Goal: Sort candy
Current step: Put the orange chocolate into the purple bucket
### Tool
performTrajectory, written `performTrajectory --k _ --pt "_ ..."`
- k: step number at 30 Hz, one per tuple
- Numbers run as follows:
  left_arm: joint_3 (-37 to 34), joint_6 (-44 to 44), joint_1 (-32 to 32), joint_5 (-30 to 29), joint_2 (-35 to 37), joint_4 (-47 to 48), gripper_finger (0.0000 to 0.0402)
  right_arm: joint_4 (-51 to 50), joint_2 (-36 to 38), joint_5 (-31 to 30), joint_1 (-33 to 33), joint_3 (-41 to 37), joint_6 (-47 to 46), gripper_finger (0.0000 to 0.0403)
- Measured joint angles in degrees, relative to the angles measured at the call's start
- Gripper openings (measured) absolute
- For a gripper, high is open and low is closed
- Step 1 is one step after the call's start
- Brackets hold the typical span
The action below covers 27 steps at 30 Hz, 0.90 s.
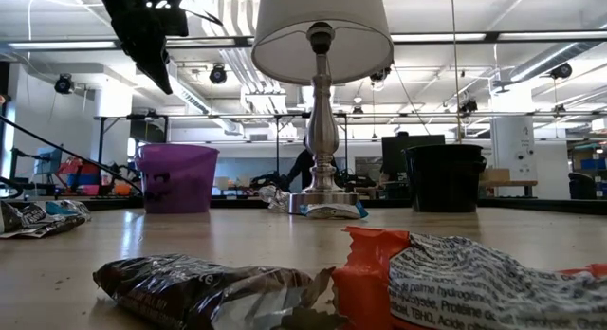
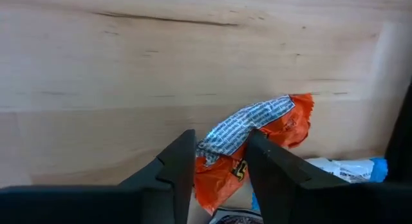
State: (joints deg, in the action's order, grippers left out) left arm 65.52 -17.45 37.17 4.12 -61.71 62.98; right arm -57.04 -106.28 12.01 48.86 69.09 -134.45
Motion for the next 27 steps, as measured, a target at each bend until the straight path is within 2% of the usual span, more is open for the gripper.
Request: performTrajectory --k 12,21,24,27 --pt "0.02 0.0 0.0 -0.02 0.0 0.02 0.0116 0.6 -0.11 -0.35 0.17 -0.82 0.77 0.0033" --pt "0.02 0.19 0.0 0.23 0.0 -0.98 0.0116 -2.63 0.53 -0.2 0.31 1.66 2.56 0.0013" --pt "0.02 0.51 0.0 4.54 -0.02 -2.12 0.0116 -5.83 2.23 -2.85 0.4 4.14 2.72 0.0013" --pt "0.02 0.52 0.0 11.77 -0.01 -2.52 0.0116 -9.64 3.17 -7.1 -0.02 6.83 3.23 0.0013"
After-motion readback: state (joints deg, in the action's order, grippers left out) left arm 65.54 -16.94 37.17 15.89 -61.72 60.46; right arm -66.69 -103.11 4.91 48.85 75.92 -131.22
